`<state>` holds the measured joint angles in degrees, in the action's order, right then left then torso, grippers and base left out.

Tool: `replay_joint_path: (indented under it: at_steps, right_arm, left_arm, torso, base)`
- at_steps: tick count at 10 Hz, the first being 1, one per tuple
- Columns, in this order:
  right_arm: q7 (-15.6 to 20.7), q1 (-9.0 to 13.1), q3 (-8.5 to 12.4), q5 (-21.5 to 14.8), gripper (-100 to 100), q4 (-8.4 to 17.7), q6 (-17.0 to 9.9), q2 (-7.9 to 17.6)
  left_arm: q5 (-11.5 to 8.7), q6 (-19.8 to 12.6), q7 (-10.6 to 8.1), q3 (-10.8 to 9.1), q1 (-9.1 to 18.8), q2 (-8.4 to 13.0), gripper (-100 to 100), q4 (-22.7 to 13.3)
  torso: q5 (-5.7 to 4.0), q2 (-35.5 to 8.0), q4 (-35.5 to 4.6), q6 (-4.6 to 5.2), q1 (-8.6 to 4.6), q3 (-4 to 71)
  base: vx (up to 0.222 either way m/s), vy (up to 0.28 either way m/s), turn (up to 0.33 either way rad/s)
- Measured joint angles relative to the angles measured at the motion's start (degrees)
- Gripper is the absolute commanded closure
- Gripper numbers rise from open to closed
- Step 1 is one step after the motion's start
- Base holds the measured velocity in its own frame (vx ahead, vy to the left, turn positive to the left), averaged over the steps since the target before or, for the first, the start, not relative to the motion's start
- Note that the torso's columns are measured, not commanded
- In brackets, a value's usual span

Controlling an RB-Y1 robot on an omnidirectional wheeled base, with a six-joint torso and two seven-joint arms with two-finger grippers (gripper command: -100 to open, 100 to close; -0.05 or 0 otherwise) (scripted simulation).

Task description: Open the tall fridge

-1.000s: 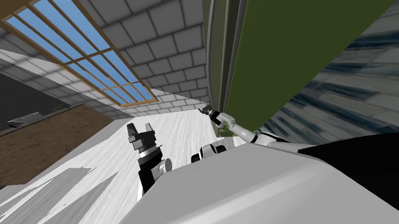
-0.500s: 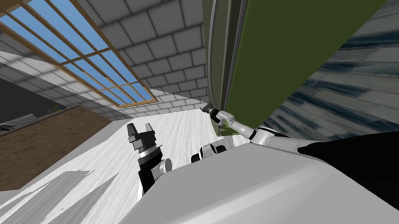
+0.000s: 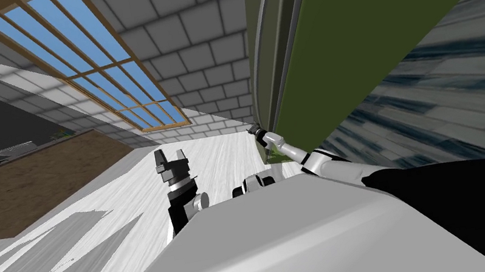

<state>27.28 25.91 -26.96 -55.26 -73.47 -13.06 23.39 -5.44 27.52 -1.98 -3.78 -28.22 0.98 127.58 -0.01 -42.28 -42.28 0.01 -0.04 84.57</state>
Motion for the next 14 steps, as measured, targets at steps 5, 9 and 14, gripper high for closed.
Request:
replay_joint_path:
  at_steps: [5, 9, 14]
  right_arm:
    - [2.1, 5.7, -1.8, -5.3, -100, 7.1, -4.3, 3.8]
    - [3.6, 9.6, -2.9, -8.5, -100, 11.8, -6.9, 6.4]
    - [3.6, 12.8, -3.6, -12.8, 100, 16.2, -8.6, 8.6]
  left_arm:
    - [0.0, 0.0, 0.0, 0.0, 0.0, 0.0, 0, 0.0]
    - [0.0, 0.0, 0.0, 0.0, 0.0, 0.0, 0, 0.0]
    - [0.0, 0.0, 0.0, 0.0, 0.0, 0.0, 0, 0.0]
  torso:
    - [0.03, -0.1, 0.0, -0.01, 0.11, 0.0]
    - [-0.01, 0.0, 0.0, 0.0, -0.02, 0.0]
    - [-0.03, 0.1, 0.0, -0.01, -0.1, 0.0]
  base:
    - [-0.053, 0.08, -0.058]
    - [-0.03, 0.055, -0.043]
    - [-0.019, 0.034, -0.02]
